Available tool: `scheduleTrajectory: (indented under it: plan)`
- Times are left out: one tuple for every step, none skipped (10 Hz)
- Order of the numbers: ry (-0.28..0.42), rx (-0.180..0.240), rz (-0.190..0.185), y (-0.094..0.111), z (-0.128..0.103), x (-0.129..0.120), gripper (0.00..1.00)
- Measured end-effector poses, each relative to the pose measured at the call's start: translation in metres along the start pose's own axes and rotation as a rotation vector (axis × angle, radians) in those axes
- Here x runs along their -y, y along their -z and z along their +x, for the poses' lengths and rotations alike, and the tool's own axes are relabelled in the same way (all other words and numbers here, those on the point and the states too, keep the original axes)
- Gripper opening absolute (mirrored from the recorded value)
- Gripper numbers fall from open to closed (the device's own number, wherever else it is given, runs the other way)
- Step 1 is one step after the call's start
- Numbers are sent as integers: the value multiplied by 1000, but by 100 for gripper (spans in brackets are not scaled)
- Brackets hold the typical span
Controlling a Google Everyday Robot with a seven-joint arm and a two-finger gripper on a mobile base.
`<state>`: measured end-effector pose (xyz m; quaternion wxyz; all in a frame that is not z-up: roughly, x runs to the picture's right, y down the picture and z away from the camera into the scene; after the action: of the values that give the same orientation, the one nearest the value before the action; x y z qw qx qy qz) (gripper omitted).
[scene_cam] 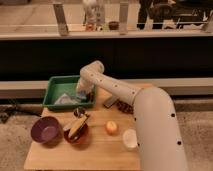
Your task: Wipe tray with sponge
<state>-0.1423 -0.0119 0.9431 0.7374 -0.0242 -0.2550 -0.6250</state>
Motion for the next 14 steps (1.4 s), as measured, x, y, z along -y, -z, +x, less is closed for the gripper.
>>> scheduleTrajectory:
  plan:
    - [-5,-5,-2,-1,5,0,4]
    - [-8,-10,-3,-2,11,3,4]
    - [-7,-13,-6,-6,19,6,4]
    - [-3,-11,-8,-12,26,12,4]
    - [3,-10,-9,-18,30,21,4]
    - [16,-5,-2,-24,32,35,4]
    - [32,2,7,-29,31,47,4]
    - [45,10,13,-32,29,55,4]
    - [64,27,18,-38,23,62,4]
    - [73,37,19,-41,19,63,4]
    - [88,53,23,-44,11,64,4]
    - [100,66,26,-45,2,64,4]
    - [112,72,31,-41,-5,62,4]
    - [126,77,32,-37,-13,60,4]
